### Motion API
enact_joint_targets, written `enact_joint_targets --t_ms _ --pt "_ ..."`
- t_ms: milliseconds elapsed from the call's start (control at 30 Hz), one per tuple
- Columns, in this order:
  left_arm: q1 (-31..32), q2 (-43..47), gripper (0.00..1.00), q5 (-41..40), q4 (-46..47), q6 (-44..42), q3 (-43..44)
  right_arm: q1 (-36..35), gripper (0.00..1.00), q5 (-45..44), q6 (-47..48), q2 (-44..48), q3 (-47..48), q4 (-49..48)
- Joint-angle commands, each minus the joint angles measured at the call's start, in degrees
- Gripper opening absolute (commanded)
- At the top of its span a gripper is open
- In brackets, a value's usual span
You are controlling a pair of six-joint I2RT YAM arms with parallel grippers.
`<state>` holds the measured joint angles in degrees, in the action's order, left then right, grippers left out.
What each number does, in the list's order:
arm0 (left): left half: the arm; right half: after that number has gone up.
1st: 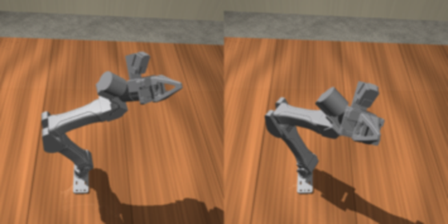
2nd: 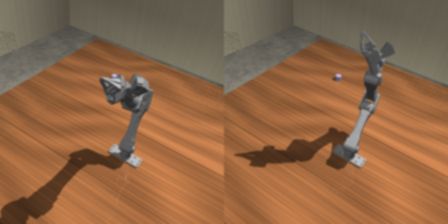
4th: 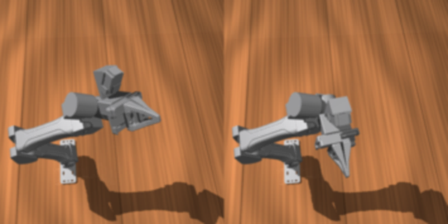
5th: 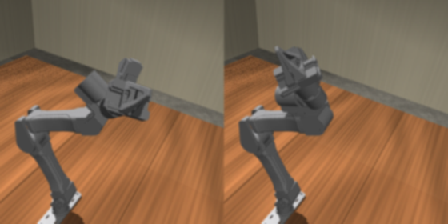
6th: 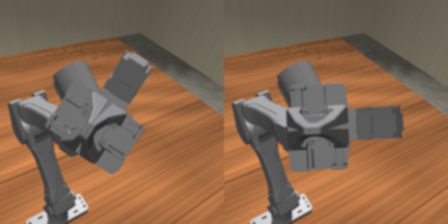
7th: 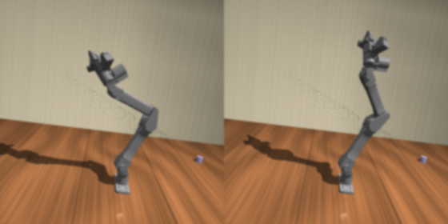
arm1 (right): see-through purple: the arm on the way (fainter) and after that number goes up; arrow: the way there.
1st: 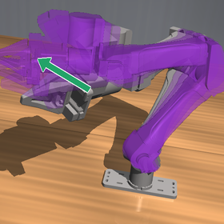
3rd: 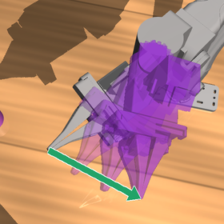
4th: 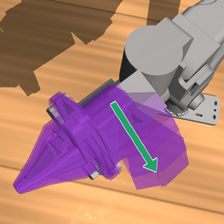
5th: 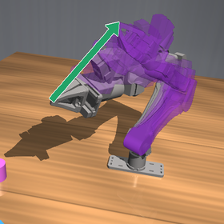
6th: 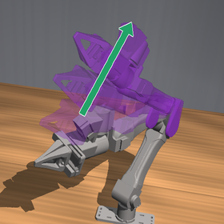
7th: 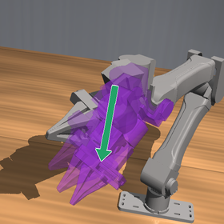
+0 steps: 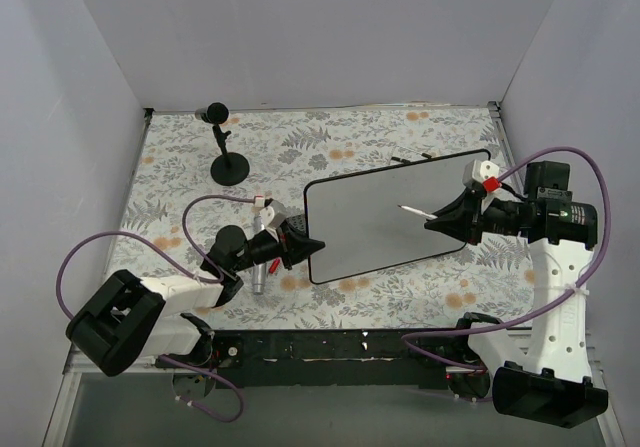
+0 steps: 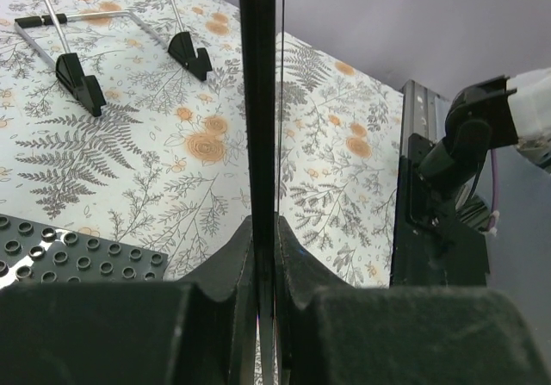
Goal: Write a sentence on the whiteboard
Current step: Hold the whiteboard at the center of the board.
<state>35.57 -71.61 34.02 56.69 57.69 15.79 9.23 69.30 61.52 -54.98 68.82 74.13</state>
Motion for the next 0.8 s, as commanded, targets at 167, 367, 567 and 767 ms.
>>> enact_joint_targets --t_ms 167,367,567,767 --pt "3.3 -1.6 0.07 -6.9 3.6 -10.2 -4.4 -0.4 0.01 2.9 -0.8 -0.7 7.2 0.8" --pt "4.1 -2.9 0.10 -6.3 5.6 -11.0 -5.2 -0.4 0.01 2.5 -1.0 0.4 6.2 0.8" --pt "4.2 -1.0 0.15 -6.8 4.9 -11.7 -4.8 -0.4 0.01 3.3 -1.6 1.1 6.8 0.9" --pt "4.2 0.2 0.24 -6.9 3.0 -11.9 -3.4 -0.4 0.01 3.6 -2.0 0.9 7.8 0.9"
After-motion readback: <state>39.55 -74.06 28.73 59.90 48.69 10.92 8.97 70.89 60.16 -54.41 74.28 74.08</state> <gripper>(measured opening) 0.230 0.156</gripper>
